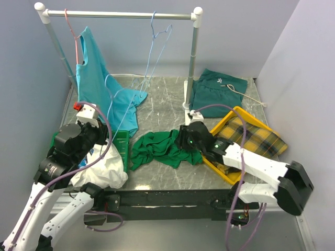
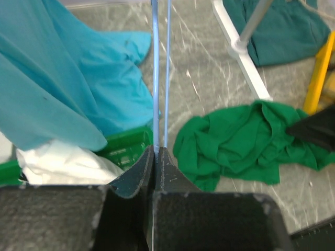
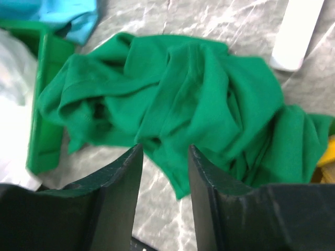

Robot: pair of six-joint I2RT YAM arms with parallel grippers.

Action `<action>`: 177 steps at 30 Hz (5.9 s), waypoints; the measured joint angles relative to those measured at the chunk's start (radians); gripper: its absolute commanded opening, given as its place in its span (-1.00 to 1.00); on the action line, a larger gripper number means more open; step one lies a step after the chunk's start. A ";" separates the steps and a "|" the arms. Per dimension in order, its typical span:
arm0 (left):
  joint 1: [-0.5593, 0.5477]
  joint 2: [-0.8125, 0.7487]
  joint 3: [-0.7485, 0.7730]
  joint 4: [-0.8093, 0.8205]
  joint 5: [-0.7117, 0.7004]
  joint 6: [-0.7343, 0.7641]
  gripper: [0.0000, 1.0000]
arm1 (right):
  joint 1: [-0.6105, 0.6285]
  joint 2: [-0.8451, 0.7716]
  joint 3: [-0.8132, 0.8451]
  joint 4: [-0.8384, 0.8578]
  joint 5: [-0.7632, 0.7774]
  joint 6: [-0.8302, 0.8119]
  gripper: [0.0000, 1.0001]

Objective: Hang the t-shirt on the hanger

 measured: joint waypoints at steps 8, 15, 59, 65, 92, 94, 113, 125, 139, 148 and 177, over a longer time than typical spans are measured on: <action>0.000 0.044 0.003 -0.113 0.124 -0.026 -0.98 | 0.001 0.108 0.069 0.002 0.034 0.000 0.14; -0.001 0.091 0.036 -0.193 0.267 -0.052 -0.98 | 0.011 0.146 0.081 0.004 0.041 -0.002 0.15; -0.171 -0.014 -0.047 0.016 0.421 -0.183 -0.98 | 0.180 0.280 0.918 -0.282 0.213 -0.194 -1.00; -0.171 -0.107 -0.126 0.255 0.387 -0.270 -0.98 | 0.320 0.372 1.261 -0.367 0.221 -0.253 -1.00; -0.564 0.126 -0.529 0.876 0.135 -0.333 -0.98 | 0.097 -0.101 0.314 -0.199 0.148 -0.140 -0.79; -0.579 0.132 -0.563 0.924 0.121 -0.324 -0.98 | 0.075 -0.132 0.298 -0.206 0.167 -0.142 -0.78; -0.587 0.408 -0.592 1.235 0.071 -0.234 -0.98 | 0.037 -0.322 0.068 -0.018 0.075 -0.268 0.26; -0.587 0.450 -0.533 1.201 0.096 -0.232 -0.98 | 0.025 -0.225 0.063 0.171 0.055 -0.382 0.27; -0.589 0.459 -0.465 1.130 0.118 -0.283 -0.01 | 0.000 -0.194 0.014 0.294 0.136 -0.451 -1.00; -0.589 0.385 -0.356 0.884 -0.102 -0.437 -0.12 | 0.006 -0.197 -0.053 0.344 0.201 -0.443 -1.00; -0.578 0.857 -0.191 0.584 -0.208 -0.633 -0.01 | 0.016 -0.233 -0.073 0.397 0.311 -0.409 -1.00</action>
